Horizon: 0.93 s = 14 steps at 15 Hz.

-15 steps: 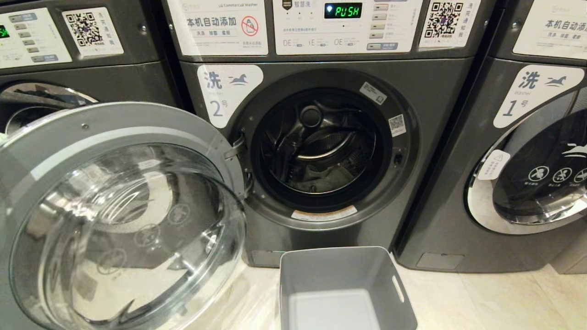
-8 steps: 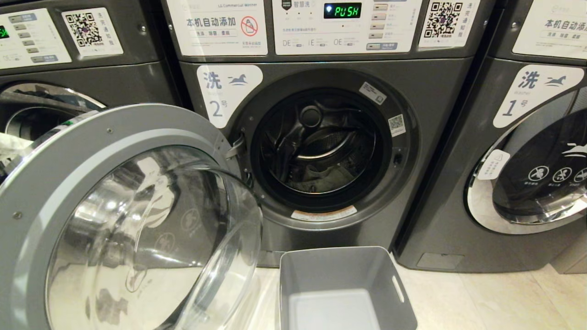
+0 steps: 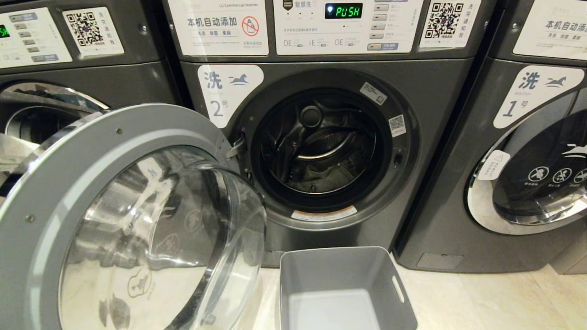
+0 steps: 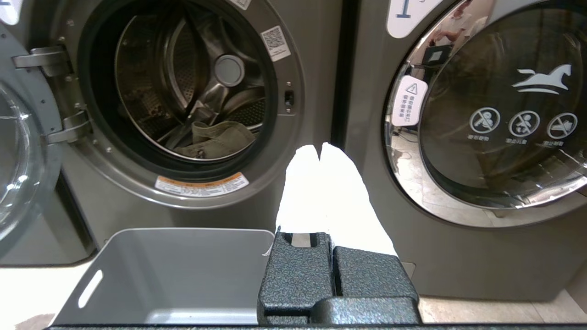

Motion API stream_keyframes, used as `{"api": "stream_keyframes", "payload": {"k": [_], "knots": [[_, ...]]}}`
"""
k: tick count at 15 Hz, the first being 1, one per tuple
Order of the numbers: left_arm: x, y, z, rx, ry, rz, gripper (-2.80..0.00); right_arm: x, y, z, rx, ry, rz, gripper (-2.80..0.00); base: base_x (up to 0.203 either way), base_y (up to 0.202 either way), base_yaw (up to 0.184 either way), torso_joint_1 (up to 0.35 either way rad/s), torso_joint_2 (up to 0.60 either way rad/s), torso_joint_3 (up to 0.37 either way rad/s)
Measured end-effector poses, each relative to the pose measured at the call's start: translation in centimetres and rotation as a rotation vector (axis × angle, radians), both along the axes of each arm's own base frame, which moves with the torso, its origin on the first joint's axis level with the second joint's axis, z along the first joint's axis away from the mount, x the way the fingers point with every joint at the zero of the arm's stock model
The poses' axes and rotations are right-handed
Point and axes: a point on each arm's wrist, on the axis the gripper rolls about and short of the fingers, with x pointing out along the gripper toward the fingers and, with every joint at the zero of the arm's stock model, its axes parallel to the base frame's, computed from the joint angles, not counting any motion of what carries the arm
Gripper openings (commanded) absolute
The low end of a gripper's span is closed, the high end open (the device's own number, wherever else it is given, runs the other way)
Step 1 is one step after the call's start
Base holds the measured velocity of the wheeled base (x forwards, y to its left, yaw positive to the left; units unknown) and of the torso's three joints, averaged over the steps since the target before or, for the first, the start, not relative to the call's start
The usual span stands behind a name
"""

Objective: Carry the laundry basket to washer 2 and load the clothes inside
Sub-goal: Close the washing machine door with the left hand

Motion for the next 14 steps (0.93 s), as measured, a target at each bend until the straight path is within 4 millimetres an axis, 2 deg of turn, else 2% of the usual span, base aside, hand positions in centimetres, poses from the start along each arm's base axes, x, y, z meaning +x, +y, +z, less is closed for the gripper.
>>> {"api": "stream_keyframes", "payload": {"k": [14], "knots": [[-0.4, -7.2, 0.0, -0.133, 0.095, -0.276, -2.8, 0.0, 0.0, 0.0, 0.0, 0.0, 0.0, -2.8, 0.0, 0.0, 0.0, 0.0, 0.0, 0.0]]}}
